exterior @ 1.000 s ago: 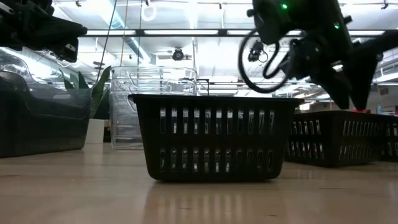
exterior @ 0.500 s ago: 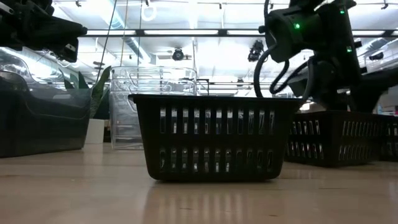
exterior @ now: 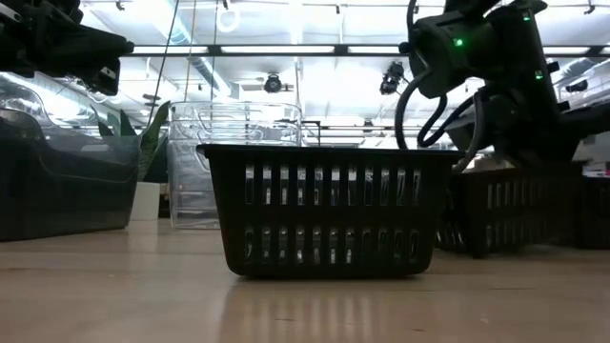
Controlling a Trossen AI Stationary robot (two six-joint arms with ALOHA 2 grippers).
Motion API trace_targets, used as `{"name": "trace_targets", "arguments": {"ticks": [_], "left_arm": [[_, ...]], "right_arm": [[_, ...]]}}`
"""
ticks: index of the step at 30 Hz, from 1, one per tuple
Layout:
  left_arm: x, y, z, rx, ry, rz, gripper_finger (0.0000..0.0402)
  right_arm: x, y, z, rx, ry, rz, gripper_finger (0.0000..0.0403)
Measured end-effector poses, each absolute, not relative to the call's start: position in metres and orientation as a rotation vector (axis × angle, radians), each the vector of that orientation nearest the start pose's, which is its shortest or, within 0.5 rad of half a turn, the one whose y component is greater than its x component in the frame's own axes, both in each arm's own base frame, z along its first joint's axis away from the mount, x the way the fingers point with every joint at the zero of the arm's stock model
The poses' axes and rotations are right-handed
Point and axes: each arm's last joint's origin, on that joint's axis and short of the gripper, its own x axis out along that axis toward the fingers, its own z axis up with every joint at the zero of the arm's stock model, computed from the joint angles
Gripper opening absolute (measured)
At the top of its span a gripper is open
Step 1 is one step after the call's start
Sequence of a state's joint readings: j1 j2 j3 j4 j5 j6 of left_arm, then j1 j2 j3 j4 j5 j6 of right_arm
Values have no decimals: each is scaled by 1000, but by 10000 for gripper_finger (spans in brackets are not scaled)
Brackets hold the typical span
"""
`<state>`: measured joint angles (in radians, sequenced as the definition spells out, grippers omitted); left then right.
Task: Stack baskets by color
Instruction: Stack the right black basket on the center black basket
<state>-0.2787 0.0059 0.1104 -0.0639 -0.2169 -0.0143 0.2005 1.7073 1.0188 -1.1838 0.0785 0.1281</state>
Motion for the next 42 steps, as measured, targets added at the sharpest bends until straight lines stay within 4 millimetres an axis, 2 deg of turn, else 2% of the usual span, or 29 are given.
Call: {"name": "trace_targets", "arguments": {"ticks": [4, 7, 11, 14, 17, 21, 24, 26, 29, 34, 38, 42], "left_arm": [[88, -19, 194, -24, -39, -62, 26], [88, -19, 194, -24, -39, -62, 27], [88, -19, 194, -25, -39, -62, 33], [88, -19, 194, -25, -39, -62, 36], [88, -19, 194, -24, -39, -62, 33], [88, -19, 194, -24, -39, -62, 27], [88, -19, 194, -24, -39, -62, 26], [88, -19, 194, -25, -39, -62, 27], [88, -19, 194, -24, -39, -62, 32], [88, -19, 194, -25, -39, -62, 35], [88, -19, 194, -25, -39, -62, 29], [88, -19, 194, -25, -39, -62, 26]], "right_arm": [[250, 47, 173, -206, 1887, -68, 24], [250, 47, 186, -211, 1910, -73, 14], [251, 48, 214, -177, 1887, -103, 12], [252, 47, 239, -96, 1821, -187, 17], [257, 46, 263, 68, 1688, -321, 14], [264, 44, 292, 448, 1501, -519, 13], [267, 44, 307, 668, 1399, -610, 15], [271, 47, 308, 767, 1335, -630, 15], [282, 58, 297, 859, 1300, -600, 14], [297, 81, 277, 895, 1263, -610, 14], [295, 95, 262, 888, 1265, -654, 14], [288, 105, 243, 955, 1263, -704, 13]]}}
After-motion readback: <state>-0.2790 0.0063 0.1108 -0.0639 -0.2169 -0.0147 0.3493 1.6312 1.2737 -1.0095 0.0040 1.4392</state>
